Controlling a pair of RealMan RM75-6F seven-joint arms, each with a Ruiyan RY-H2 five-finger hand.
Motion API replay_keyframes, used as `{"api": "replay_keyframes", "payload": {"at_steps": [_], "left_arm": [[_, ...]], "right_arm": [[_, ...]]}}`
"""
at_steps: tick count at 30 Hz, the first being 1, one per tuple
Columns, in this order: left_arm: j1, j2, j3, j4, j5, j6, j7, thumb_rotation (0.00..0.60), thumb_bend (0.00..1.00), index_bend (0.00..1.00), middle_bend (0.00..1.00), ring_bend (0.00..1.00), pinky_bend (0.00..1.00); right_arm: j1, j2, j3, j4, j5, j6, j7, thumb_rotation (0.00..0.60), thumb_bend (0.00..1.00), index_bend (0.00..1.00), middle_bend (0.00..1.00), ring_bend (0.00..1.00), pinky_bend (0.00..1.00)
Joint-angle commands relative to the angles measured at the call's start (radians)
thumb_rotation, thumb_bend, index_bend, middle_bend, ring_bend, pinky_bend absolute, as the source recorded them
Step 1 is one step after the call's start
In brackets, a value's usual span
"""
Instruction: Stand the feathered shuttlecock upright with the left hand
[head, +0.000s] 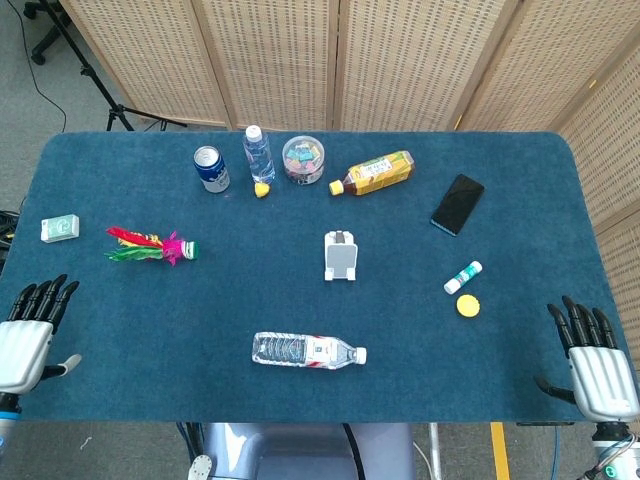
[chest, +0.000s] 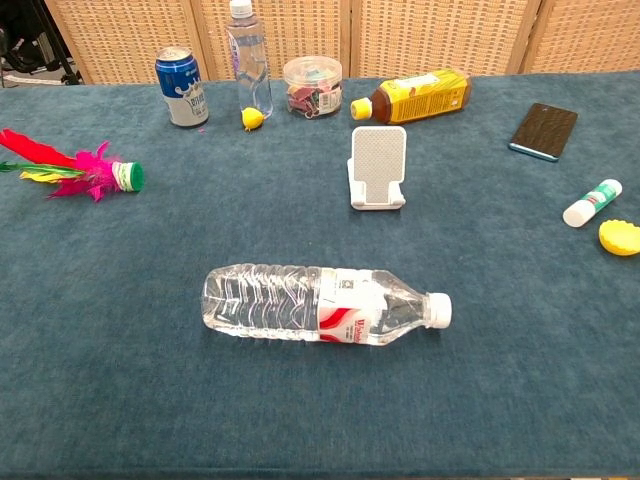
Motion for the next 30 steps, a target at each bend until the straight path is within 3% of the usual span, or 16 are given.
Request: {"api": "replay_keyframes", "payload": {"at_steps": [1, 8, 14, 19, 30], "left_arm": [[-0.009, -0.003, -0.013, 0.002, -0.014, -0.007, -0.006, 0.6, 0.12, 0.0, 0.0, 0.0, 0.0], [-0.094, 0.022, -0.098, -0.003, -0.113, -0.101, -0.007, 0.6, 0.14, 0.13, 0.0, 0.0, 0.0], [-0.206, 0.049, -0.189, 0.021, -0.298, -0.273, -0.018, 0.6, 0.18, 0.27, 0.0, 0.0, 0.0], [-0.313, 0.054, -0.248, 0.091, -0.496, -0.445, -0.008, 0.6, 0.23, 0.29, 0.0, 0.0, 0.0], [-0.48, -0.038, -0.262, 0.294, -0.761, -0.588, 0.122, 0.6, 0.3, 0.33, 0.0, 0.0, 0.0]], "right_arm": [[-0.002, 0.001, 0.0, 0.0, 0.001, 0.002, 0.002, 0.6, 0.0, 0.0, 0.0, 0.0, 0.0], [-0.007, 0.007, -0.002, -0.005, -0.012, 0.016, 0.011, 0.6, 0.0, 0.0, 0.0, 0.0, 0.0], [-0.007, 0.008, -0.002, -0.004, -0.011, 0.014, 0.015, 0.6, 0.0, 0.0, 0.0, 0.0, 0.0], [-0.004, 0.007, -0.002, -0.003, -0.009, 0.005, 0.015, 0.6, 0.0, 0.0, 0.0, 0.0, 0.0], [-0.002, 0.007, 0.004, 0.002, 0.001, 0.002, 0.021, 0.6, 0.0, 0.0, 0.0, 0.0, 0.0]]}}
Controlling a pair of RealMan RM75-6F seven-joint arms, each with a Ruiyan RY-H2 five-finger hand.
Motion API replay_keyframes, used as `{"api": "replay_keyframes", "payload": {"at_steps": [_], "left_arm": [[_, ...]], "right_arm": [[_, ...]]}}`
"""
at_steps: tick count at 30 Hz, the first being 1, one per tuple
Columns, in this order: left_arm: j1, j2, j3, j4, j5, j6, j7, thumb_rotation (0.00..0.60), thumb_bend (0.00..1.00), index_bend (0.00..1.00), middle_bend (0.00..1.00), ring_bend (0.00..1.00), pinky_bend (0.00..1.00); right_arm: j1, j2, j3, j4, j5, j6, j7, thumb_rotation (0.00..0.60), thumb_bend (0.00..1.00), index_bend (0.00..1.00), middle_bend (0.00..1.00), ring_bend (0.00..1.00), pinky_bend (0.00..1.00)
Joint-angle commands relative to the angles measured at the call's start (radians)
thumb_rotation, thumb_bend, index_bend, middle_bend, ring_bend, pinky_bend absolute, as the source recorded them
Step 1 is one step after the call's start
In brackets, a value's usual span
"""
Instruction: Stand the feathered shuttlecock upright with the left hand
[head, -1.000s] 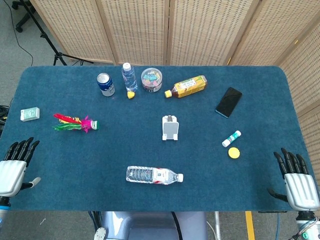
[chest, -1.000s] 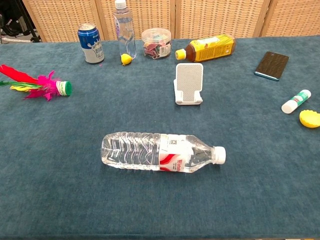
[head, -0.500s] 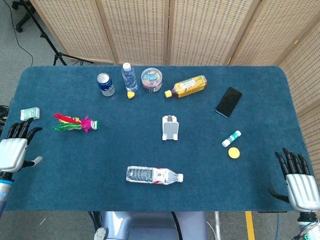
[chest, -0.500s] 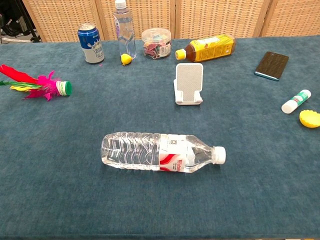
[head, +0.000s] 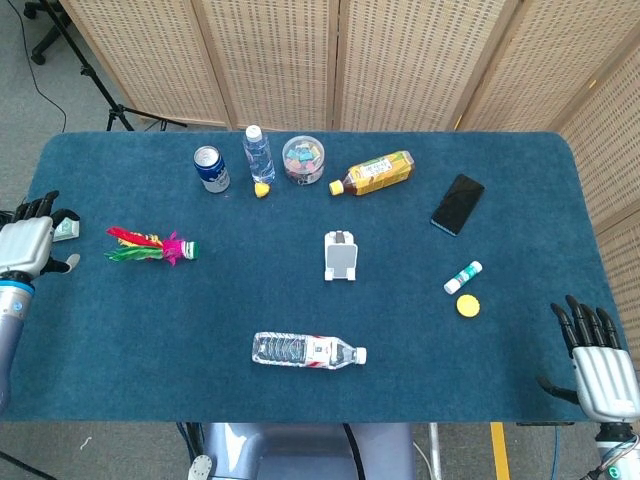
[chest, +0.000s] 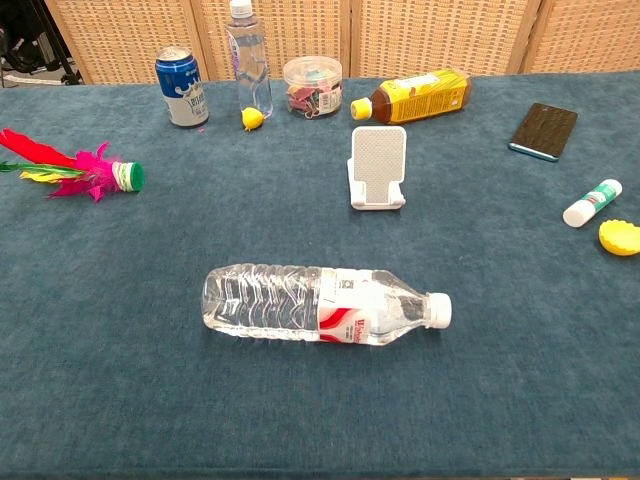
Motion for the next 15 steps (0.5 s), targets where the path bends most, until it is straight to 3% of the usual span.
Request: {"api": "replay_keyframes", "payload": {"at_steps": [1, 9, 15], "left_arm": [[-0.064, -0.048, -0.003, 0.075, -0.089, -0.053, 0.05, 0.6, 0.3, 0.33, 0.0, 0.0, 0.0], [-0.117, -0.094, 0.012, 0.143, -0.183, -0.099, 0.073, 0.6, 0.31, 0.33, 0.0, 0.0, 0.0], [-0.143, -0.146, 0.026, 0.217, -0.228, -0.131, 0.068, 0.6, 0.41, 0.33, 0.0, 0.0, 0.0]], "right_arm": [[0.001, -0.001, 0.0, 0.001, 0.0, -0.001, 0.0, 0.6, 0.0, 0.0, 0.0, 0.0, 0.0], [0.003, -0.004, 0.003, 0.006, 0.006, -0.006, 0.0, 0.6, 0.0, 0.0, 0.0, 0.0, 0.0], [0.005, -0.005, 0.004, 0.008, 0.011, -0.01, 0.001, 0.6, 0.0, 0.0, 0.0, 0.0, 0.0]]}}
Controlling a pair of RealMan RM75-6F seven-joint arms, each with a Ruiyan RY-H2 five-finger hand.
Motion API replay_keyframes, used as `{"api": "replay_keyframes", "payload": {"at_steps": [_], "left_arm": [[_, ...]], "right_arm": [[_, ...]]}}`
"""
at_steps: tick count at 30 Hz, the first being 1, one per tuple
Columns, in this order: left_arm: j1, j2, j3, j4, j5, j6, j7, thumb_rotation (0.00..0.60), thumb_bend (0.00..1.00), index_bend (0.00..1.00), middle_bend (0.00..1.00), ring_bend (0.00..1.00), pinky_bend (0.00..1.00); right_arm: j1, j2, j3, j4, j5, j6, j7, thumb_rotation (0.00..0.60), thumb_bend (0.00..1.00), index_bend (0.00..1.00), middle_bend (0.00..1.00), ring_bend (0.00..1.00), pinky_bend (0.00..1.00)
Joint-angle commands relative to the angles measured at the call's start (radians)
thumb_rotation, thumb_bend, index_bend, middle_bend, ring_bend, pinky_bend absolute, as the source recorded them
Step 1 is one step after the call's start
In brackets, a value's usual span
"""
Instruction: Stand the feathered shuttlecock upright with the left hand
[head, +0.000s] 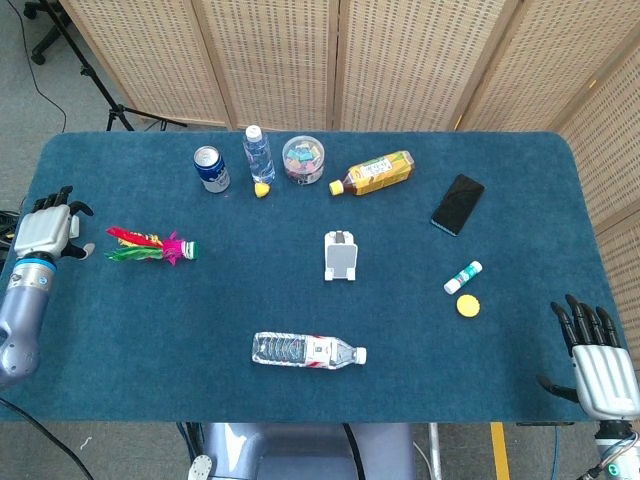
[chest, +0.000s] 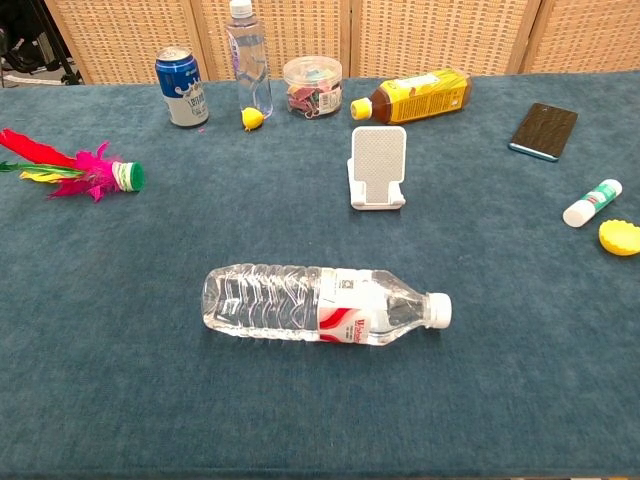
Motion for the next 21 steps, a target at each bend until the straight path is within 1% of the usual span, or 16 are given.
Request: {"api": "replay_keyframes", "payload": {"at_steps": [1, 9, 21], "left_arm": [[-0.018, -0.029, 0.011, 0.04, -0.029, -0.023, -0.002, 0.6, 0.42, 0.33, 0.0, 0.0, 0.0], [-0.049, -0.067, 0.023, 0.095, -0.091, -0.057, -0.001, 0.6, 0.43, 0.35, 0.0, 0.0, 0.0], [-0.071, -0.088, 0.045, 0.115, -0.114, -0.065, -0.006, 0.6, 0.45, 0.35, 0.0, 0.0, 0.0]], "right_arm": [[0.0, 0.0, 0.0, 0.001, 0.001, -0.001, 0.0, 0.6, 0.0, 0.0, 0.0, 0.0, 0.0], [0.005, -0.005, 0.004, 0.008, 0.008, -0.008, 0.0, 0.6, 0.0, 0.0, 0.0, 0.0, 0.0], [0.005, -0.007, 0.005, 0.012, 0.008, -0.005, 0.004, 0.6, 0.0, 0.0, 0.0, 0.0, 0.0]]}}
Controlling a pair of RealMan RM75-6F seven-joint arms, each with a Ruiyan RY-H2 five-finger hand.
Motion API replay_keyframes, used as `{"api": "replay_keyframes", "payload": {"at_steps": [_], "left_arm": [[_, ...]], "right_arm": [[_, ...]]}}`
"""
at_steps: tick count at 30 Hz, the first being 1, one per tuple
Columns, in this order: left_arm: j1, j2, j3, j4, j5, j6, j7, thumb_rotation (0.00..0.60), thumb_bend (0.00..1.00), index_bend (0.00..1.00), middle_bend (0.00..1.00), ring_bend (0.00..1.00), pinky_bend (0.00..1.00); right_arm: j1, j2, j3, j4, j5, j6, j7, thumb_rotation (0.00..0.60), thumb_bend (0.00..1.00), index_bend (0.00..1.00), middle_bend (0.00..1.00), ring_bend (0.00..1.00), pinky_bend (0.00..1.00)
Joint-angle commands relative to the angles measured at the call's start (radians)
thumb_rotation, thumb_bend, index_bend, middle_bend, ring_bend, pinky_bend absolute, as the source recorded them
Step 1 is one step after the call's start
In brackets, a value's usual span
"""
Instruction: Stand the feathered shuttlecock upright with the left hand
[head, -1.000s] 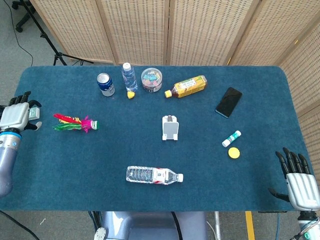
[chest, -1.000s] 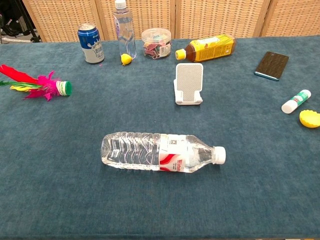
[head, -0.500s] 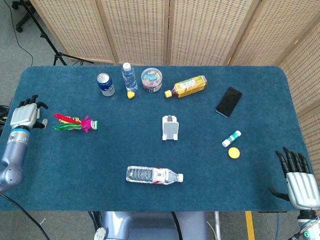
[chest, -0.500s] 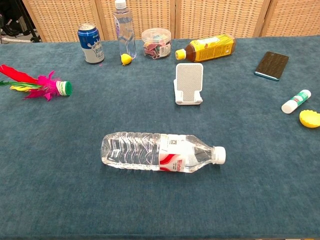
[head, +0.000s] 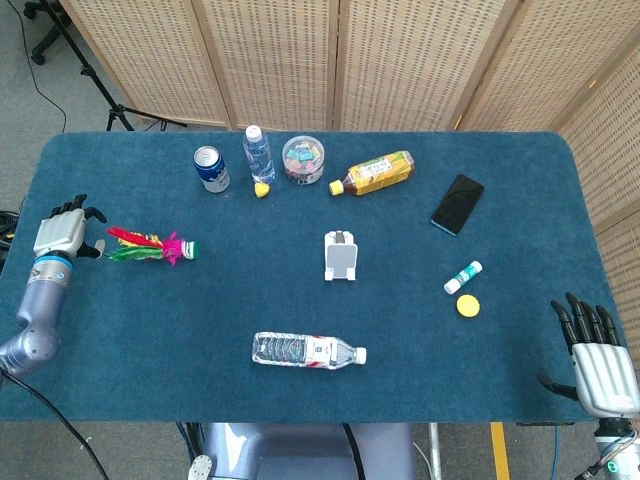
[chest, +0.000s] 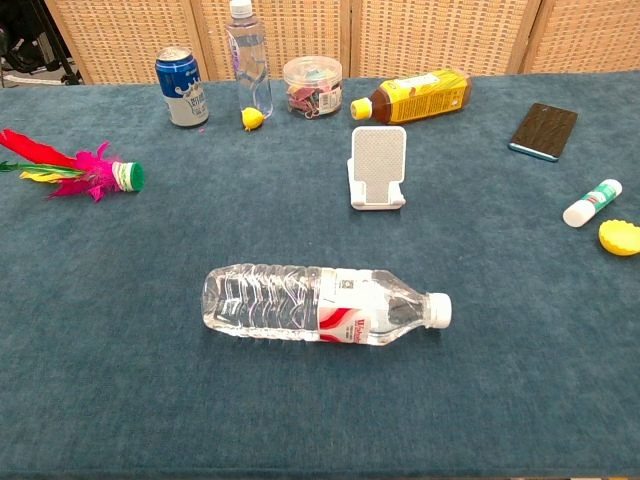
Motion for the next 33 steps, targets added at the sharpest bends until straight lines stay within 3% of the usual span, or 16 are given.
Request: {"api": "replay_keyframes", "payload": {"at_steps": [1, 22, 33], "left_arm": [[-0.003, -0.008, 0.002, 0.008, -0.001, 0.006, -0.004, 0.6, 0.45, 0.35, 0.0, 0.0, 0.0], [-0.055, -0.096, 0.028, 0.121, -0.07, -0.033, 0.029, 0.6, 0.48, 0.37, 0.0, 0.0, 0.0], [-0.059, -0.097, 0.033, 0.119, -0.085, -0.042, 0.022, 0.6, 0.49, 0.46, 0.0, 0.0, 0.0]], "right_arm": [[0.0, 0.0, -0.001, 0.0, -0.002, 0.001, 0.0, 0.6, 0.0, 0.0, 0.0, 0.0, 0.0], [0.003, -0.002, 0.003, 0.009, 0.008, -0.004, 0.005, 0.6, 0.0, 0.0, 0.0, 0.0, 0.0], [0.003, -0.004, 0.003, 0.011, 0.007, -0.002, 0.004, 0.6, 0.0, 0.0, 0.0, 0.0, 0.0]]}}
